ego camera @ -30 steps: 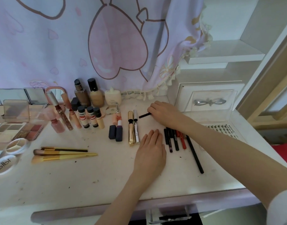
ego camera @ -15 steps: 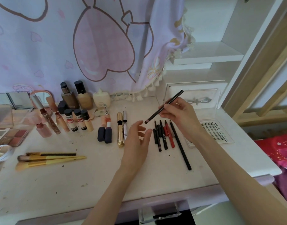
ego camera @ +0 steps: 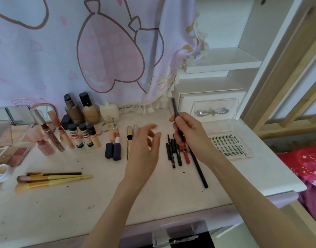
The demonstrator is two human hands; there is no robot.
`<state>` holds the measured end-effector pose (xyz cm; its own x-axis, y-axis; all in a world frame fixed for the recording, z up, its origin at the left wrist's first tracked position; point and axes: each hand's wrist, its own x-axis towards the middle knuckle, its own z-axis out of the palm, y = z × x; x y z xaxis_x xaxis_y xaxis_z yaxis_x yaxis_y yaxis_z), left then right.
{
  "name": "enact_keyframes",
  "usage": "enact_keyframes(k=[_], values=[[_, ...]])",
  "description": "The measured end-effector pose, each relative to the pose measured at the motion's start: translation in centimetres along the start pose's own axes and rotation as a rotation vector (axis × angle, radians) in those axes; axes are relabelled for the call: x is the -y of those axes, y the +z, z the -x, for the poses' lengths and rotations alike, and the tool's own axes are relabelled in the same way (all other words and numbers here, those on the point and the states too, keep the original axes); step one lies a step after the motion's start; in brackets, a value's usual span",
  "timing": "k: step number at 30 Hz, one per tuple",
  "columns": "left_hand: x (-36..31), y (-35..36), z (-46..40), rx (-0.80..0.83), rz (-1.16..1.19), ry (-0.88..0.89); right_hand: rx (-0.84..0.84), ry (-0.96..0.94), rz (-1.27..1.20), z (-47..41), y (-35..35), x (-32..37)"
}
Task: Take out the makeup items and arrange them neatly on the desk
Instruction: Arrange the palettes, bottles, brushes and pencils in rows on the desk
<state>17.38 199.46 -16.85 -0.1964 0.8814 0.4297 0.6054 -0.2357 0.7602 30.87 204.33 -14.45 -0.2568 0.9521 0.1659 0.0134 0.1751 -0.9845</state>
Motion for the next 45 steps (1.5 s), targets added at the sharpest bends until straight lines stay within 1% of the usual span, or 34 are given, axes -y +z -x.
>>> enact_keyframes(k=[1,2,3,4,6,10,13,19,21,24,26,29,31,33,34,37,41,45], values=[[-0.1,-0.4,-0.4,-0.056,0.018,0.009,0.040,-0.037,0.186,0.2,0.0,0.0],[-0.2,-0.9,-0.8,-0.073,0.025,0.033,0.082,-0.073,0.356,0.5,0.1,-0.1],[-0.2,-1.3,-1.2,-0.055,0.024,0.056,0.122,-0.100,0.481,0.7,0.2,-0.3],[-0.3,-1.8,-1.6,-0.011,0.011,0.079,0.156,-0.108,0.546,0.9,0.3,-0.5],[-0.2,-2.4,-2.0,0.072,-0.018,0.103,0.203,-0.107,0.580,1.0,0.3,-0.7],[-0.1,-3.2,-2.1,0.161,0.055,0.054,0.250,-0.160,0.637,1.0,0.3,-1.1],[-0.2,-3.6,-2.4,0.188,0.057,0.011,0.252,-0.201,0.640,1.1,0.3,-1.3],[-0.7,-4.0,-2.5,0.194,-0.033,-0.040,0.249,-0.239,0.671,0.9,0.1,-1.4],[-0.6,-4.0,-2.6,0.202,-0.027,-0.035,0.263,-0.201,0.639,1.0,0.0,-1.3],[-0.5,-4.1,-2.7,0.217,0.048,-0.049,0.289,-0.098,0.639,0.9,-0.3,-1.0],[-0.2,-4.4,-2.8,0.197,0.099,-0.081,0.319,-0.025,0.653,0.9,-1.0,-0.9],[0.7,-4.9,-3.0,0.156,0.099,-0.135,0.325,0.038,0.704,0.9,-2.4,-0.9],[1.3,-4.8,-2.9,0.085,0.047,-0.160,0.258,0.081,0.733,0.9,-2.8,-1.0],[1.5,-3.7,-2.3,-0.015,-0.060,-0.165,0.167,0.145,0.672,0.7,-2.8,-1.3],[1.5,-2.7,-1.8,-0.035,-0.119,-0.157,0.115,0.184,0.628,0.5,-2.5,-1.5],[1.4,0.5,0.1,0.004,-0.203,-0.162,0.012,0.245,0.614,-0.3,-1.3,-2.0],[1.9,2.7,1.3,0.017,-0.284,-0.221,0.031,0.320,0.698,-1.4,0.4,-2.4],[2.4,3.0,1.6,0.047,-0.332,-0.233,0.050,0.358,0.711,-1.7,1.1,-3.0]])
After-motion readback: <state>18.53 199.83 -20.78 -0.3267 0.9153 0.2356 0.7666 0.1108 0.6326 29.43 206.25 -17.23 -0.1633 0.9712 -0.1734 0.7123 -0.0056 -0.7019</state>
